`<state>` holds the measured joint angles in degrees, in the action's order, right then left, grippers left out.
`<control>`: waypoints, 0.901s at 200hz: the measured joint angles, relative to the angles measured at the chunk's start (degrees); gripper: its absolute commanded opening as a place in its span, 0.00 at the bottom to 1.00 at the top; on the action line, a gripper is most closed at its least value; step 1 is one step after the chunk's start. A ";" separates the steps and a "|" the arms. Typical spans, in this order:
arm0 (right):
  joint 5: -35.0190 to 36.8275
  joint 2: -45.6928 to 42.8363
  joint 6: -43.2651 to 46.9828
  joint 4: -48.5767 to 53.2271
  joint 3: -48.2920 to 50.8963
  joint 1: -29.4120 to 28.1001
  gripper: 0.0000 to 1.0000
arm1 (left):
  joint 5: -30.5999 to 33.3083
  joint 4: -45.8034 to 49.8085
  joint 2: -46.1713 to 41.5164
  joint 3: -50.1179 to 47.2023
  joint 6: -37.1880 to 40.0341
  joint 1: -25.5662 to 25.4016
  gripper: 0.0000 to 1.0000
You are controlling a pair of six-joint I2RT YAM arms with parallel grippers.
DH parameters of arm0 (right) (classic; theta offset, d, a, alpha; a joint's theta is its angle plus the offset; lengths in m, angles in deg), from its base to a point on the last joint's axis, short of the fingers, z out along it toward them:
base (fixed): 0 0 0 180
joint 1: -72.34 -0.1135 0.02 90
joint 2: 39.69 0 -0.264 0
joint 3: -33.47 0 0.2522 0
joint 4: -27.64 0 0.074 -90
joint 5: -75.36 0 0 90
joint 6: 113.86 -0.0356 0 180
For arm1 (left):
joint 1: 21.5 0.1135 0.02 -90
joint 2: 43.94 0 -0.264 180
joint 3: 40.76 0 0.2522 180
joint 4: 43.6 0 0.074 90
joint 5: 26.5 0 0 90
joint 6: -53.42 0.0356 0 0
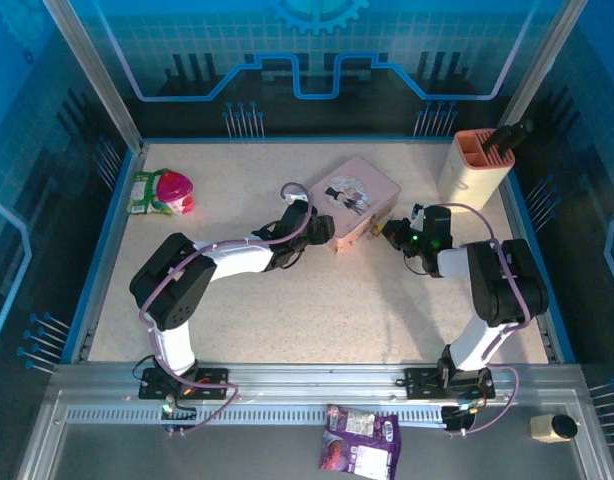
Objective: Unlock the padlock with the key
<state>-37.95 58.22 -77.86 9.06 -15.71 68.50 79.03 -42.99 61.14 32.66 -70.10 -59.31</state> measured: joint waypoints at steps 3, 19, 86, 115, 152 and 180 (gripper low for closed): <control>0.13 0.00 0.33 0.35 -0.11 0.00 0.00 | 0.00 -0.02 0.00 0.00 0.00 0.00 0.66; 0.35 0.04 0.94 1.81 -0.59 0.00 0.00 | 0.09 -0.02 0.00 0.00 0.00 -0.02 0.66; 0.35 -2.03 1.81 3.61 -1.55 -0.22 0.00 | 0.13 0.02 -0.02 0.00 0.04 -0.09 0.68; 0.35 -8.94 5.70 8.66 -1.44 -0.85 0.00 | -0.85 1.77 -0.96 0.00 0.74 -0.07 0.70; 0.59 -19.80 14.45 20.35 -1.44 -4.02 0.00 | -6.05 5.14 -7.19 -2.82 4.17 -0.20 0.73; 1.42 -26.69 21.05 31.52 -1.44 -9.09 0.00 | -7.76 3.37 -17.57 -11.89 7.43 -0.17 0.74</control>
<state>-36.53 31.53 -56.81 40.58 -17.15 59.41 71.27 -39.62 43.56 20.77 -62.67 -59.48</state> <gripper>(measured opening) 0.064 0.736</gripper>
